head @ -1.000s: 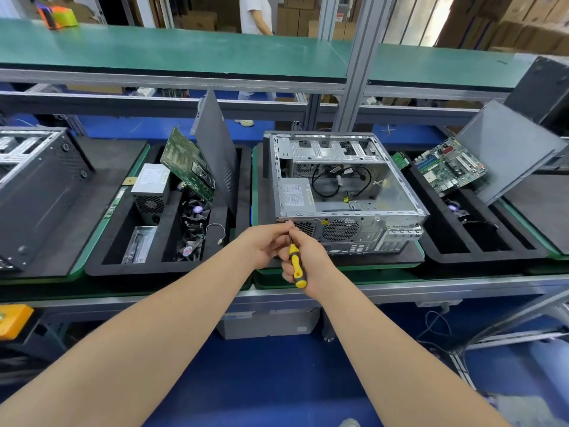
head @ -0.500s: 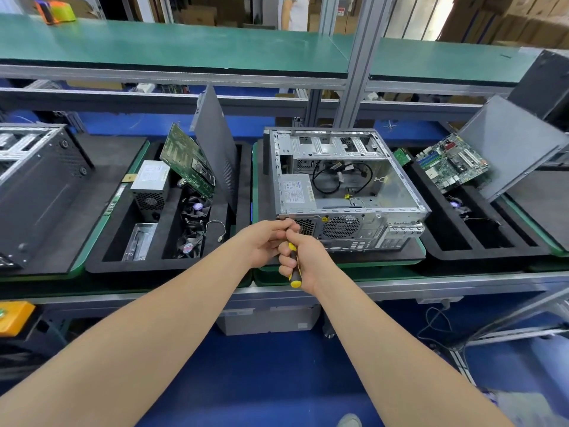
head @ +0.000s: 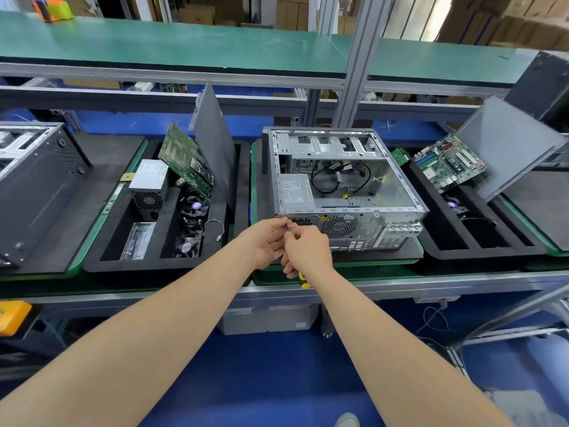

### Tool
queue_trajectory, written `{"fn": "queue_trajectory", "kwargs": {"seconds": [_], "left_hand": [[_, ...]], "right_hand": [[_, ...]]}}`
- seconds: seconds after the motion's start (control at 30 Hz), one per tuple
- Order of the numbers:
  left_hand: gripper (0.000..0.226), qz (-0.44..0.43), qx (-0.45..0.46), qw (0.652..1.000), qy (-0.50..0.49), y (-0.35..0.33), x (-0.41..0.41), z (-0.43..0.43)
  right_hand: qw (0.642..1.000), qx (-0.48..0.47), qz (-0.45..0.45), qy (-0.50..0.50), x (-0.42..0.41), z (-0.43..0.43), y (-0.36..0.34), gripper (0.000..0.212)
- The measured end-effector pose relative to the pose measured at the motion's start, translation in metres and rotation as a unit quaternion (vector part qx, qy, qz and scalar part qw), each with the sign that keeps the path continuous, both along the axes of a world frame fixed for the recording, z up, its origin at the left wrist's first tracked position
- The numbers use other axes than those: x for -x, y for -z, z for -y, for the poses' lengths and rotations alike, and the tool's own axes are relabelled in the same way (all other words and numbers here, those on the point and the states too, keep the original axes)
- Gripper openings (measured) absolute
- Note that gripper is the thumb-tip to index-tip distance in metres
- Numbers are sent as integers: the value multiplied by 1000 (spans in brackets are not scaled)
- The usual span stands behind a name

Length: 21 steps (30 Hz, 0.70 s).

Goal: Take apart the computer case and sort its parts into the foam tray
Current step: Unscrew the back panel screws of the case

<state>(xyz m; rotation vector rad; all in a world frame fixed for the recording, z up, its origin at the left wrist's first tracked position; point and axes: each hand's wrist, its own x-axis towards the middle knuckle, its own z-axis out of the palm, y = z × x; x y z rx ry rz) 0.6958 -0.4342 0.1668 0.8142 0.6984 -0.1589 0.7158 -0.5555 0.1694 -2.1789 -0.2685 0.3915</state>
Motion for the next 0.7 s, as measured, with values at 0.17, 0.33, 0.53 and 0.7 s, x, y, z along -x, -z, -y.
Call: {"fn": "queue_trajectory", "kwargs": {"seconds": [0.17,0.33,0.53,0.7], "left_hand": [[11,-2,2,1000,4,-2,0,1],[16,-2,-10,1000,12,-5,1,3],[23,-1,6,999,47,-4,2,1],[18,5,20,999,40,-1,3,-4]], "right_hand": [[1000,-4,15,-7,1,2,0,27],[948,-211,-232,45,4,5,-3,28],[728,-456,-509,55,9,14,4,36],[739,-458,-493,45,9,10,1,17]]}}
